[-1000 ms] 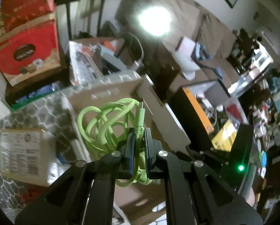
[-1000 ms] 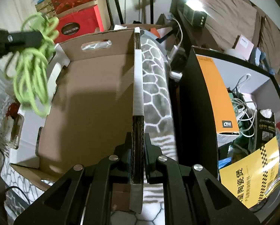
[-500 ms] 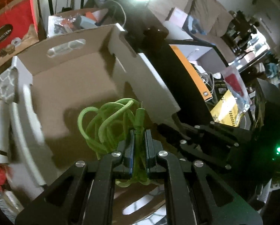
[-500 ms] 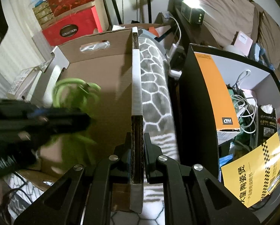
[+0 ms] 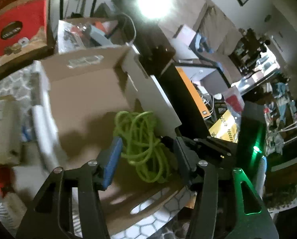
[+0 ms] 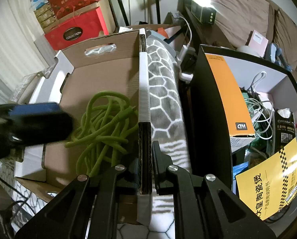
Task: Organize objects
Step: 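Open the left gripper to drop the green cable in the box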
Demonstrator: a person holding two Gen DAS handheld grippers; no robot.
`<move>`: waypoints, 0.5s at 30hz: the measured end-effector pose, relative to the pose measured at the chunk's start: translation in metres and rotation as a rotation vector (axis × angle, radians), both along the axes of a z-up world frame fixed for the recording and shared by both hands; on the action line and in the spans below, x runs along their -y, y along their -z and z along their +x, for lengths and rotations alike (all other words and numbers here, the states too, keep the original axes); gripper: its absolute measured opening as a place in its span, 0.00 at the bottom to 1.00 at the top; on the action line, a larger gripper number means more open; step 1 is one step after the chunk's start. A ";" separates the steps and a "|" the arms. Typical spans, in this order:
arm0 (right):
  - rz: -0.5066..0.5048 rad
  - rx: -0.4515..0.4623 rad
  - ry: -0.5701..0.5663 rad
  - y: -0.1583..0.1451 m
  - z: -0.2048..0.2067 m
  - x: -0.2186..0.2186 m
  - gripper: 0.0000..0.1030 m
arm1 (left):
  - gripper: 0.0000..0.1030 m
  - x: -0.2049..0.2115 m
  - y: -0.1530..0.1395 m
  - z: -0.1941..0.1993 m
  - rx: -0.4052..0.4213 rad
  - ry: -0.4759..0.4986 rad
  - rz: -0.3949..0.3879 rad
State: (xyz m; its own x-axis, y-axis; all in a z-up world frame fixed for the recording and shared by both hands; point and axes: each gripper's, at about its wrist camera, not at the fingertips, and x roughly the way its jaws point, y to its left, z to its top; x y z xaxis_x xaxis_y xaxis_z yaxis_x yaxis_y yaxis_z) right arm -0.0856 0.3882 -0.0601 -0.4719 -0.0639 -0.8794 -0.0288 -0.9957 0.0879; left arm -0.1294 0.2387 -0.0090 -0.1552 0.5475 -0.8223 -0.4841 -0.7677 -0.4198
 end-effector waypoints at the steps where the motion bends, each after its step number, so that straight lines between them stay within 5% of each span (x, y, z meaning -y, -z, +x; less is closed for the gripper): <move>1: 0.000 0.000 0.000 0.000 0.000 0.000 0.10 | 0.53 0.007 -0.005 0.001 -0.014 -0.006 -0.001; 15: 0.006 -0.001 -0.003 0.000 0.001 0.002 0.10 | 0.78 0.153 -0.027 0.014 -0.156 -0.193 -0.120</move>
State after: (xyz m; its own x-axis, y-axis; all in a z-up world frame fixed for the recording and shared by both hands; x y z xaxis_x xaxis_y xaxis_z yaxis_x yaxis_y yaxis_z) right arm -0.0845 0.3857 -0.0603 -0.4729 -0.0602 -0.8791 -0.0259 -0.9963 0.0821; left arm -0.1149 0.0855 0.0184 -0.3768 0.3952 -0.8378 -0.3755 -0.8920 -0.2519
